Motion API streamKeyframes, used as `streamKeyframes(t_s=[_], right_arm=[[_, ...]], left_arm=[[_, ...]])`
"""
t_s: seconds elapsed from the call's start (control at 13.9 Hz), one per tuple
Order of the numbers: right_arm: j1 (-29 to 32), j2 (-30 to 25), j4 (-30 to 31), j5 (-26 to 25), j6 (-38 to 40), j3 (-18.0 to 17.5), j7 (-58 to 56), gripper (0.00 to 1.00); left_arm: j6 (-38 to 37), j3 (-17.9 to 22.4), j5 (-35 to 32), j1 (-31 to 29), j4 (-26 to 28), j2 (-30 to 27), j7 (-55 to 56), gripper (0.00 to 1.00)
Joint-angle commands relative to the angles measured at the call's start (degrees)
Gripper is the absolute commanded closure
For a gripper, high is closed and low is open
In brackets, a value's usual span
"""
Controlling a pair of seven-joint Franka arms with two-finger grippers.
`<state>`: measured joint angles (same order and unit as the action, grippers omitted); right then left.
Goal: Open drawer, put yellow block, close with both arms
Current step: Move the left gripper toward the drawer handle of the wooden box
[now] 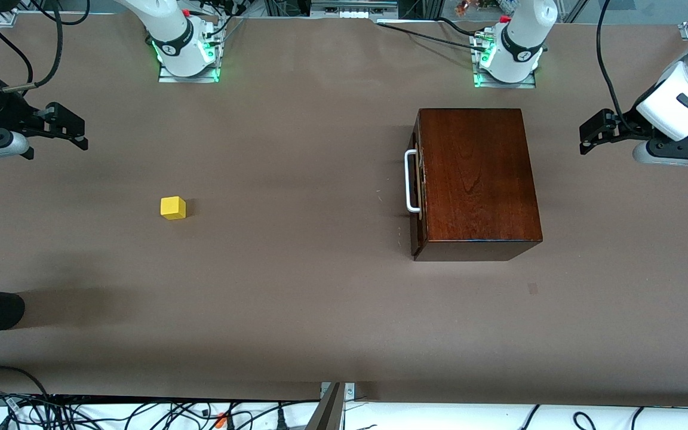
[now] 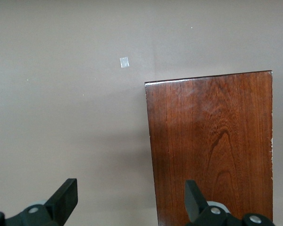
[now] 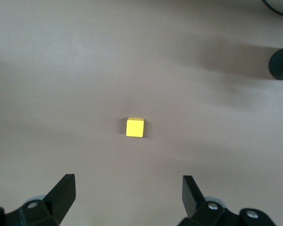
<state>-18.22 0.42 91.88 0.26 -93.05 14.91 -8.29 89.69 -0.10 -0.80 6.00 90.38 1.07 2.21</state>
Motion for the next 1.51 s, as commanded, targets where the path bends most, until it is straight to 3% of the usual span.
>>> streamKeyframes(t_s=[0.0,0.87,1.23,1.44], right_arm=[[0.3,0.3,-0.6,1.1,0.8,0.2,-0.9,0.0],[0.3,0.2,-0.6,1.1,0.8,1.0,-0.9,0.0],[0.3,0.3,-0.6,1.1,0.8,1.1,-0.9,0.0],[0.4,0.3,-0.6,1.1,0.8,1.3,-0.9,0.0]], left_arm=[[0.0,-0.1,1.8,-0.5,-0.8,0.1,0.5,0.0],[0.2,-2.5,1.3,0.7,0.1,0.2,1.5,0.0],[0.5,-9.1,1.1,0.7,-0.2,0.3,12.0,0.0],[1.2,-17.0,0.6,0.9,-0.8,1.6,21.7,0.0]])
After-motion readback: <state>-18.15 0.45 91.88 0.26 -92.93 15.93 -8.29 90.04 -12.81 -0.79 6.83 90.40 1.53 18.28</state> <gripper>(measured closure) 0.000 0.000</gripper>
